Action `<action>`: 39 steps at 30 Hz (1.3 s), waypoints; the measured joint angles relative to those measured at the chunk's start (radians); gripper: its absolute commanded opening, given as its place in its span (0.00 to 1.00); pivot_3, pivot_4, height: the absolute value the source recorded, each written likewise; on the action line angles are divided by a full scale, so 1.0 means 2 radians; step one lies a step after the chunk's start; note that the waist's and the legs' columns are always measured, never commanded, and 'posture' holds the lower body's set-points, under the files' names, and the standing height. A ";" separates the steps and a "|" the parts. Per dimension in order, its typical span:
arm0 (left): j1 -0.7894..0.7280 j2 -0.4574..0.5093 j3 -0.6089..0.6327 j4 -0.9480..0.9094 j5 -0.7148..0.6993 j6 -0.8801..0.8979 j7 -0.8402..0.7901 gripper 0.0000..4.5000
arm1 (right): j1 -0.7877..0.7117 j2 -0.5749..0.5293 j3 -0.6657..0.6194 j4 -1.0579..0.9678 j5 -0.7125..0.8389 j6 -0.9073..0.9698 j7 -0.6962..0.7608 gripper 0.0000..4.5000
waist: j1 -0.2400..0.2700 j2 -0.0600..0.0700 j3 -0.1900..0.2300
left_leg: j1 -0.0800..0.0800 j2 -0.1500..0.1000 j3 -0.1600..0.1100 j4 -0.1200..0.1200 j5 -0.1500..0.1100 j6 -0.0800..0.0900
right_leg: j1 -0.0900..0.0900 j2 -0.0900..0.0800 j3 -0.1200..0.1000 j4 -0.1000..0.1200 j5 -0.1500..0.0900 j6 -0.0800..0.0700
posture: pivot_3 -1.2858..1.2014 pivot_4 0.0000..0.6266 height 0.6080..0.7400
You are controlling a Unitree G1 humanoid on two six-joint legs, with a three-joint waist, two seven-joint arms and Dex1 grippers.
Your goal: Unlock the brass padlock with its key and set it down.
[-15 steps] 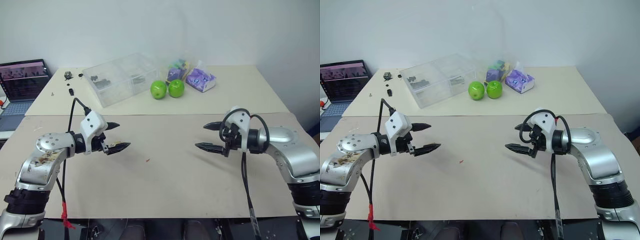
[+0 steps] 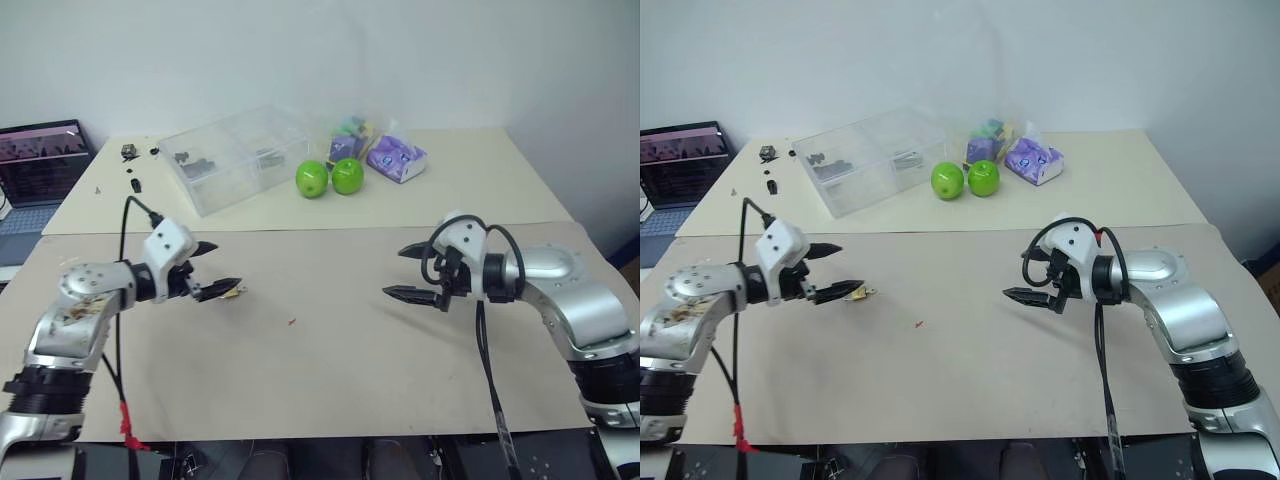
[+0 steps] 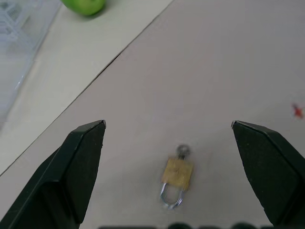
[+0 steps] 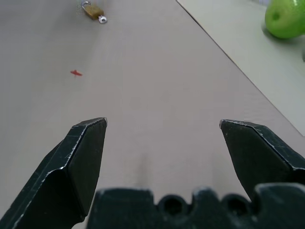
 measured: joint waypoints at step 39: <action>-0.324 -0.127 -0.133 0.572 0.197 -0.294 -0.144 1.00 | 0.072 -0.055 -0.087 -0.120 0.049 0.114 -0.072 0.99 | 0.002 -0.001 0.000 | 0.000 0.000 0.001 0.002 -0.001 0.001 | 0.000 0.000 -0.002 0.004 0.000 0.000 | 0.52 0.24 1.00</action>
